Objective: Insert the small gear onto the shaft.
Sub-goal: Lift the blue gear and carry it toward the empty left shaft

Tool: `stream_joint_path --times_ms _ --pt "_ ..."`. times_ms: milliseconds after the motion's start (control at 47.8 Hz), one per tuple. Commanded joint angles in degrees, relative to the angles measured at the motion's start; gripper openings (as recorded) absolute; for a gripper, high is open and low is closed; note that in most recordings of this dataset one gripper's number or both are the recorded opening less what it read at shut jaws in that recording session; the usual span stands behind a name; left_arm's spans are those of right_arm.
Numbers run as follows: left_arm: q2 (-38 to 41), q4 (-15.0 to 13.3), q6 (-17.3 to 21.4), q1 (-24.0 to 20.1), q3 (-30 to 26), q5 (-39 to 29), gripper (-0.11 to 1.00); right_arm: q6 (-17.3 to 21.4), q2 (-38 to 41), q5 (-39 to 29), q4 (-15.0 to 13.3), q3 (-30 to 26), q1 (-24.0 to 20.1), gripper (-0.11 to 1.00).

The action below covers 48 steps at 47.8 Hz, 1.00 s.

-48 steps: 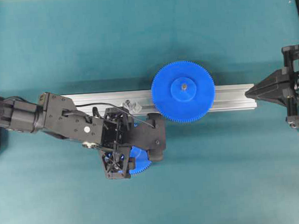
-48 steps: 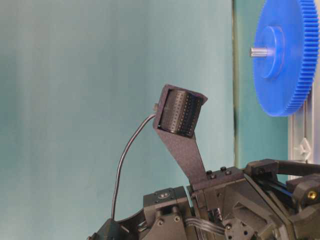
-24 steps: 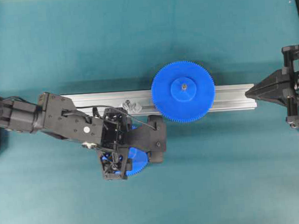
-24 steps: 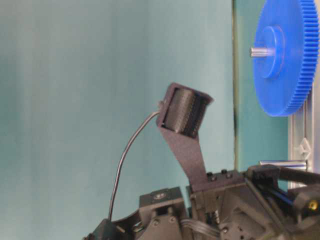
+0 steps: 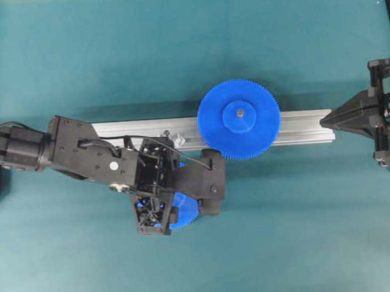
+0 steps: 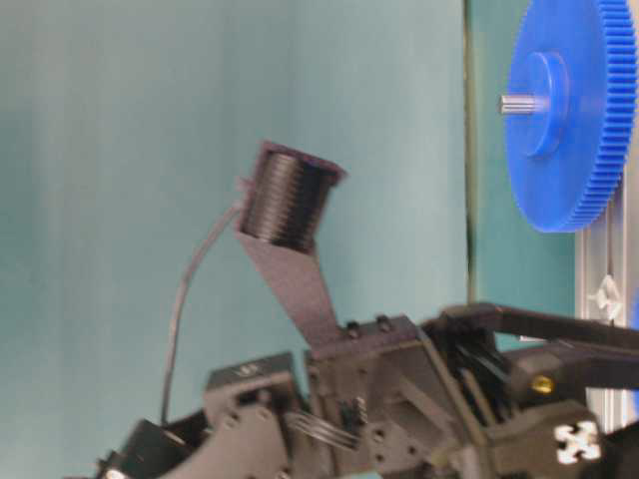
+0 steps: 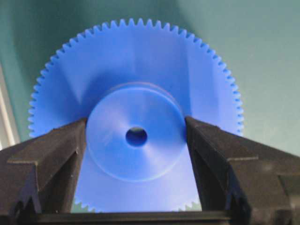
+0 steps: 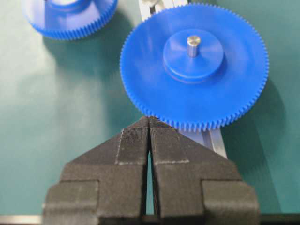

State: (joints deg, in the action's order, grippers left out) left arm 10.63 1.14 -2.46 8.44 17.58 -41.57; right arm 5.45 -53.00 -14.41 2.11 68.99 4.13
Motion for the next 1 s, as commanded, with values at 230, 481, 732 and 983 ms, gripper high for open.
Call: stream_joint_path --times_ms 230,481,732,983 --pt "-4.13 0.18 1.85 -0.09 -5.01 -6.24 0.69 0.44 0.18 0.62 0.00 -0.35 0.00 0.02" --pt "-6.94 0.18 1.85 -1.23 -7.03 -8.26 0.69 0.44 0.18 0.70 0.00 -0.09 0.18 0.02" --pt "-9.93 0.09 1.85 -2.37 -7.12 -8.35 0.69 0.44 -0.70 0.70 -0.09 -0.09 1.23 0.02" --pt "-13.80 0.18 1.85 -3.87 -7.12 -8.35 0.69 0.44 -2.20 0.44 -0.09 -0.09 1.67 0.02"
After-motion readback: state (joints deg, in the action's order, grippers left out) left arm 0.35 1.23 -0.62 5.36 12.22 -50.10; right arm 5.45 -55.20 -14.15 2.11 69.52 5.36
